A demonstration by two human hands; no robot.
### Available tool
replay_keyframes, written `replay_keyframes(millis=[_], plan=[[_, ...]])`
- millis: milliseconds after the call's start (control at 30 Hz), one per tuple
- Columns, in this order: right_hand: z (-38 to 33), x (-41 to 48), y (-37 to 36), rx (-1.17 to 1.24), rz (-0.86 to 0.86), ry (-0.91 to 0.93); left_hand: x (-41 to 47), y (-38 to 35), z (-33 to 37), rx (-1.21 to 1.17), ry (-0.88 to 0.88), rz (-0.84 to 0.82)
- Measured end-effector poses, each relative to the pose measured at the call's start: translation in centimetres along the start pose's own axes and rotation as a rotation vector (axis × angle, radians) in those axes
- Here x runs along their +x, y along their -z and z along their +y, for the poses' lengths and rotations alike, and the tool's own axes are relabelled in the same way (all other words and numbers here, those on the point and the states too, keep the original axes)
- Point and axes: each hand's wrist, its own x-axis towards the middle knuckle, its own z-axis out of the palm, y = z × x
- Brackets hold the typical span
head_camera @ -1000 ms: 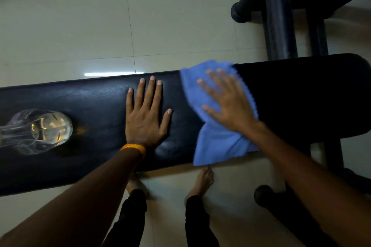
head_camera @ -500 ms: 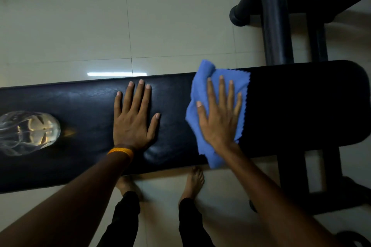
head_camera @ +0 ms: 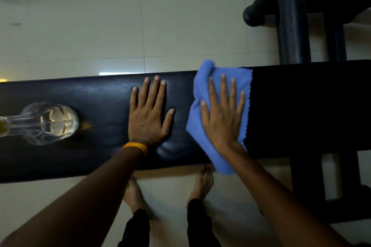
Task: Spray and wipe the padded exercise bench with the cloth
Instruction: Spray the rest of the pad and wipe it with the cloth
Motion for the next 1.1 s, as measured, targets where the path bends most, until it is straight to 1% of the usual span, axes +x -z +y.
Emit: replay_keyframes(millis=[67, 100, 133, 167, 200, 267, 300, 333, 367, 433, 467, 500, 533, 567, 633, 667, 700, 733, 767, 833, 900, 933, 967, 1000, 1033, 1100], plan=[[0.4, -2.2, 0.4, 0.019, -0.068, 0.222, 0.0, 0.1, -0.1, -0.015, -0.005, 0.004], [1.6, -2.2, 0.5, 0.038, -0.081, 0.280, -0.1, 0.2, -0.1, -0.019, -0.008, 0.007], [3.1, -1.6, 0.4, 0.035, -0.071, 0.282, -0.1, 0.2, -0.1, -0.023, -0.012, 0.007], [4.2, -0.6, 0.2, 0.004, -0.051, 0.232, -0.1, 0.3, -0.1, -0.027, -0.015, 0.005], [5.0, 0.7, 0.0, -0.024, -0.022, 0.134, -0.1, 0.3, -0.1, -0.031, -0.015, 0.002], [4.2, 2.7, -0.2, -0.032, 0.031, -0.119, -0.3, 0.3, 0.0, -0.041, -0.013, -0.004], [2.5, 2.8, -0.2, -0.026, 0.050, -0.190, -0.2, 0.3, 0.0, -0.049, -0.011, -0.009], [0.4, 2.0, -0.1, -0.018, 0.061, -0.183, -0.1, 0.4, 0.0, -0.063, -0.009, -0.017], [-1.5, 0.3, -0.1, -0.007, 0.049, -0.100, 0.0, 0.5, -0.1, -0.084, -0.006, -0.027], [-3.6, -4.2, 0.0, 0.015, -0.033, 0.159, 0.0, 1.0, -0.4, -0.141, -0.017, -0.051], [-3.2, -5.7, 0.1, 0.021, -0.072, 0.252, -0.3, 1.3, -0.7, -0.163, -0.025, -0.056], [-2.1, -6.0, 0.1, 0.030, -0.089, 0.299, -0.9, 1.7, -1.0, -0.169, -0.024, -0.046], [-0.7, -5.3, -0.1, 0.024, -0.081, 0.286, -1.9, 2.1, -1.4, -0.161, -0.005, -0.028], [0.5, -4.0, -0.3, 0.002, -0.061, 0.217, -3.0, 2.4, -1.9, -0.146, 0.028, -0.009], [1.9, -0.6, -0.3, 0.019, -0.011, -0.035, -5.2, 2.7, -3.6, -0.102, 0.104, 0.009], [1.5, 0.9, -0.3, 0.050, 0.004, -0.162, -6.0, 2.7, -4.5, -0.080, 0.138, 0.009], [0.1, 1.6, -0.3, 0.068, 0.014, -0.245, -6.5, 2.6, -5.4, -0.060, 0.169, 0.009], [-2.0, 1.4, -0.3, 0.065, 0.029, -0.262, -6.8, 2.5, -6.1, -0.046, 0.187, 0.006], [-4.2, 0.4, -0.4, 0.056, 0.035, -0.206, -6.9, 2.3, -6.7, -0.041, 0.191, 0.000], [-7.6, -3.0, -0.7, 0.039, -0.018, 0.046, -7.0, 2.1, -7.2, -0.040, 0.180, 0.005], [-7.8, -5.6, -0.5, 0.041, -0.091, 0.268, -7.1, 2.0, -7.2, -0.038, 0.172, 0.014], [-6.8, -5.5, -0.4, 0.060, -0.112, 0.338, -7.1, 2.0, -7.1, -0.037, 0.174, 0.019], [-5.9, -4.4, -0.3, 0.066, -0.113, 0.371, -7.2, 1.9, -7.1, -0.035, 0.176, 0.025], [-5.2, -2.8, -0.4, 0.055, -0.106, 0.354, -7.2, 1.9, -7.1, -0.036, 0.176, 0.025], [-5.1, -0.7, -0.5, 0.038, -0.086, 0.283, -7.3, 1.9, -7.2, -0.037, 0.175, 0.020], [-6.8, 2.9, -0.8, 0.062, -0.035, 0.035, -7.3, 1.9, -7.3, -0.037, 0.173, 0.020]])
